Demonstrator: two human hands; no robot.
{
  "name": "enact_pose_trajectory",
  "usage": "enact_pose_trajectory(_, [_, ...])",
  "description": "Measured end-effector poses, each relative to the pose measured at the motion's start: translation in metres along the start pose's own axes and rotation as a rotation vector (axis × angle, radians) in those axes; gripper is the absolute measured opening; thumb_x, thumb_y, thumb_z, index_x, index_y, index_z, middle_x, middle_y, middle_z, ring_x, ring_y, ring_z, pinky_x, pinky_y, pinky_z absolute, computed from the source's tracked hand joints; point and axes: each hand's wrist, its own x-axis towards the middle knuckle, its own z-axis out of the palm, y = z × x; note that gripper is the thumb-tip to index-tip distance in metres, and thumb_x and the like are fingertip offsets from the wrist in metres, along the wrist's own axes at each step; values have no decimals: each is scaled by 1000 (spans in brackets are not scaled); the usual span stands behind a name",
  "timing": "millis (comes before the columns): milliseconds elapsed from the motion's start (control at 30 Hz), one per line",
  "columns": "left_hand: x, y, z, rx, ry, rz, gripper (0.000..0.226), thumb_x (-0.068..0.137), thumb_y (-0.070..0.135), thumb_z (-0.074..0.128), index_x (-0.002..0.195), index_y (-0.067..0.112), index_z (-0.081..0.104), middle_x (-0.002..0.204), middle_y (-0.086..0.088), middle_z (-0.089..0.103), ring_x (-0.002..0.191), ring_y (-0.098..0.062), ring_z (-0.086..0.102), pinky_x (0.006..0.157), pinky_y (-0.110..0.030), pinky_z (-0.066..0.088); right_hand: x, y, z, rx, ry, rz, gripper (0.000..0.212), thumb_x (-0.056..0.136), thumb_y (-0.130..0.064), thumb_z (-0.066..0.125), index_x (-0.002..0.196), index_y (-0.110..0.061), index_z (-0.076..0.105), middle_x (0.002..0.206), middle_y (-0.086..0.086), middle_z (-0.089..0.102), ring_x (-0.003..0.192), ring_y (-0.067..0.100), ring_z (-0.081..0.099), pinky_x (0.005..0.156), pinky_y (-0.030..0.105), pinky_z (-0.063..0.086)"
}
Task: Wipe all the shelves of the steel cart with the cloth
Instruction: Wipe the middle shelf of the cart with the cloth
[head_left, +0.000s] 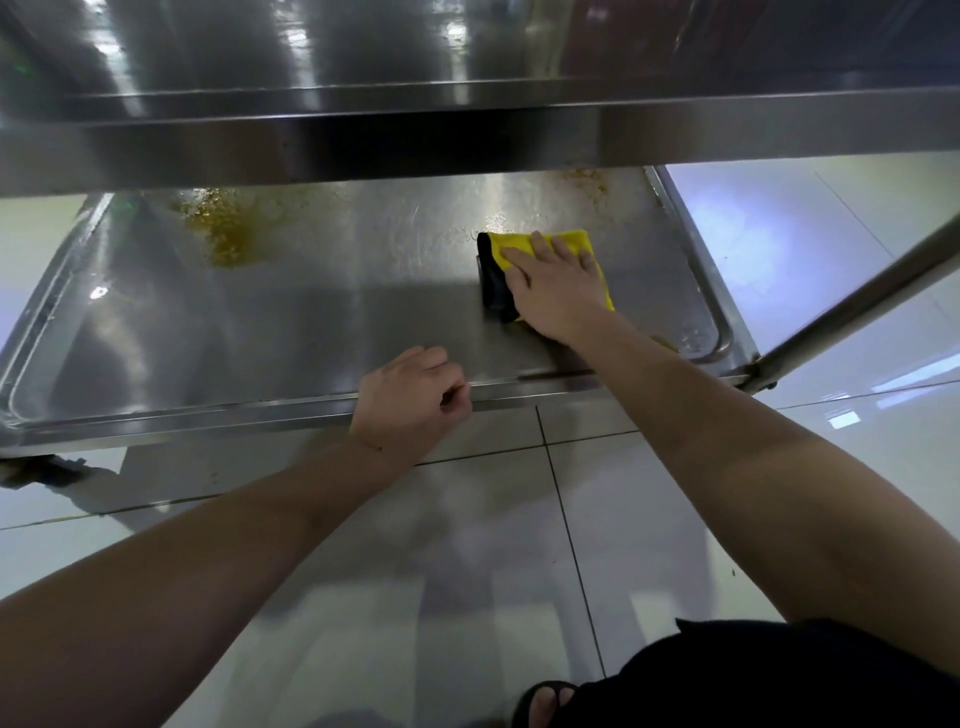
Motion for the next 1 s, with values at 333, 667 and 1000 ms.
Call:
enact_pose_trajectory(333, [4, 5, -5, 10, -50, -41, 27, 74, 25, 75, 62, 19, 52, 68, 3, 46, 66, -15, 49, 51, -15, 8, 9, 58, -7, 37, 52, 49, 55, 106, -51, 22, 159, -44, 33, 173, -2, 22, 159, 24, 17, 129, 53, 6])
enact_pose_trajectory(667, [1, 3, 2, -4, 26, 5, 22, 78, 27, 66, 64, 18, 53, 70, 2, 47, 66, -17, 51, 42, -26, 33, 0, 125, -22, 23, 70, 175, 54, 108, -50, 23, 160, -40, 31, 172, -2, 25, 157, 26, 22, 128, 49, 13])
enact_pose_trajectory(1000, [-9, 10, 8, 49, 85, 174, 23, 85, 26, 68, 68, 20, 54, 75, 2, 49, 68, -18, 51, 53, -24, 19, -29, 138, -13, 18, 87, 188, 56, 107, -51, 23, 160, -36, 32, 171, 2, 25, 156, 30, 23, 128, 54, 14])
